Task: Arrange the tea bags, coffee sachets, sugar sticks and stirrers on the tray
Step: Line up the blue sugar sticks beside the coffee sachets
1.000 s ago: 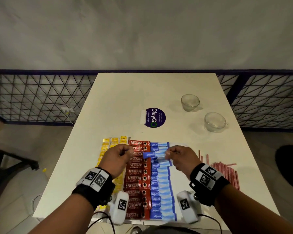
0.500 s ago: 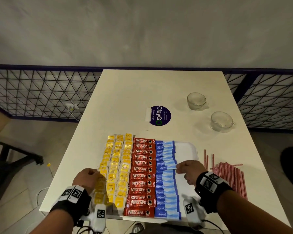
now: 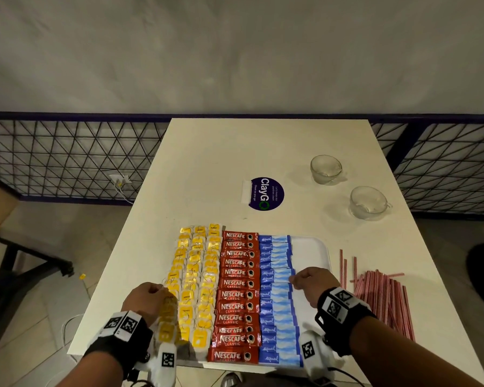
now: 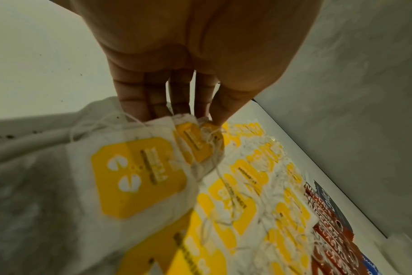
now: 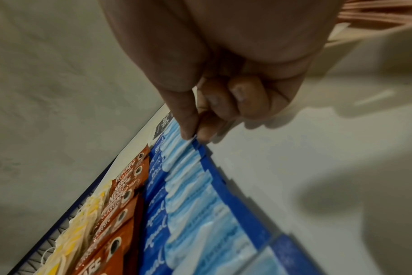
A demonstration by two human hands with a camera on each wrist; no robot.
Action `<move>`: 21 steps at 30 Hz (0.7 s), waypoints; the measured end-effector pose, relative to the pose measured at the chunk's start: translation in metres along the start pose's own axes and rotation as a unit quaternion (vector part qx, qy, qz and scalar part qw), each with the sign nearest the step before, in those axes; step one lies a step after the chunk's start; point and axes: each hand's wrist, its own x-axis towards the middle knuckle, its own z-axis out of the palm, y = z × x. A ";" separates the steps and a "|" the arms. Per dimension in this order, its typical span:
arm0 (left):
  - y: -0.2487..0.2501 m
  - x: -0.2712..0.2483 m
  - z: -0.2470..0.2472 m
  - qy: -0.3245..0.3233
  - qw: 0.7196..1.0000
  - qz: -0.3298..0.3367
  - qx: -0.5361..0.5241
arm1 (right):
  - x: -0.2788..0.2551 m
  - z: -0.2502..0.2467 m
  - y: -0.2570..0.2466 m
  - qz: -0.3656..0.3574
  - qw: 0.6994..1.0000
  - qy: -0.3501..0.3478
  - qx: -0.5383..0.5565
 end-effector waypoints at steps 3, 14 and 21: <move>-0.001 0.001 0.000 -0.001 1.000 0.003 0.002 | 0.002 0.001 0.001 0.010 1.000 0.011 -0.013; -0.002 0.002 0.001 -0.002 1.000 0.002 -0.011 | 0.005 0.003 -0.002 -0.030 0.999 0.008 -0.038; -0.001 0.001 0.000 -0.007 1.000 0.000 -0.010 | 0.003 0.003 -0.004 -0.038 0.998 0.025 -0.051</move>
